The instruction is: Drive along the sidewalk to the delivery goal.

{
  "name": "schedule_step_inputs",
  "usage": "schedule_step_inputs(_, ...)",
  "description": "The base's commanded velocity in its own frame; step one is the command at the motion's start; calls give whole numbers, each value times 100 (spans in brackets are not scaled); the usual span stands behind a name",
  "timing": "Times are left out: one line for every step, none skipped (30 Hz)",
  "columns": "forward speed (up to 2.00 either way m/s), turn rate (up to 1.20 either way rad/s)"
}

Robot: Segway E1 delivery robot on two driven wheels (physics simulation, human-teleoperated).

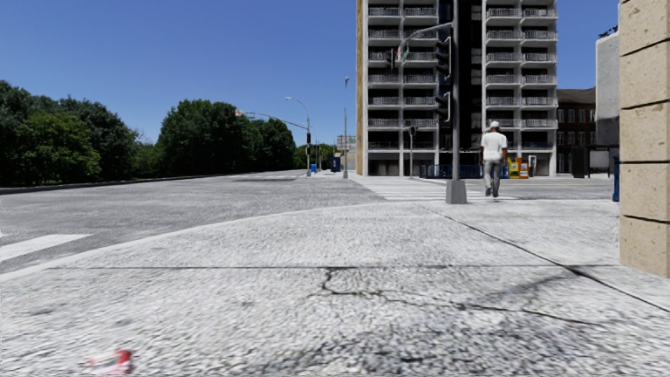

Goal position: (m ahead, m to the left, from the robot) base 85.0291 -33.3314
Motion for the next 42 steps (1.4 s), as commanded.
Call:
schedule_step_inputs(200, -90)
schedule_step_inputs(200, -92)
schedule_step_inputs(200, -92)
schedule_step_inputs(200, -92)
schedule_step_inputs(200, -78)
schedule_step_inputs(200, -78)
schedule_step_inputs(200, -9)
schedule_step_inputs(200, 0)
schedule_step_inputs(200, 0)
schedule_step_inputs(200, 0)
schedule_step_inputs(200, 0)
schedule_step_inputs(200, 0)
schedule_step_inputs(200, 0)
schedule_step_inputs(200, 0)
schedule_step_inputs(200, 0)
schedule_step_inputs(200, 0)
schedule_step_inputs(200, 0)
schedule_step_inputs(200, 0)
schedule_step_inputs(200, 0)
schedule_step_inputs(200, 0)
schedule_step_inputs(200, 0)
schedule_step_inputs(200, 0)
schedule_step_inputs(200, 0)
schedule_step_inputs(200, 0)
schedule_step_inputs(200, 0)
schedule_step_inputs(200, 0)
schedule_step_inputs(200, 0)
schedule_step_inputs(200, 0)
schedule_step_inputs(200, -1)
schedule_step_inputs(200, -24)
schedule_step_inputs(200, -24)
schedule_step_inputs(200, -46)
schedule_step_inputs(200, -55)
schedule_step_inputs(200, -59)
schedule_step_inputs(200, -63)
schedule_step_inputs(200, -63)
schedule_step_inputs(200, -63)
schedule_step_inputs(200, -63)
schedule_step_inputs(200, -63)
schedule_step_inputs(200, -63)
schedule_step_inputs(200, -63)
schedule_step_inputs(200, -63)
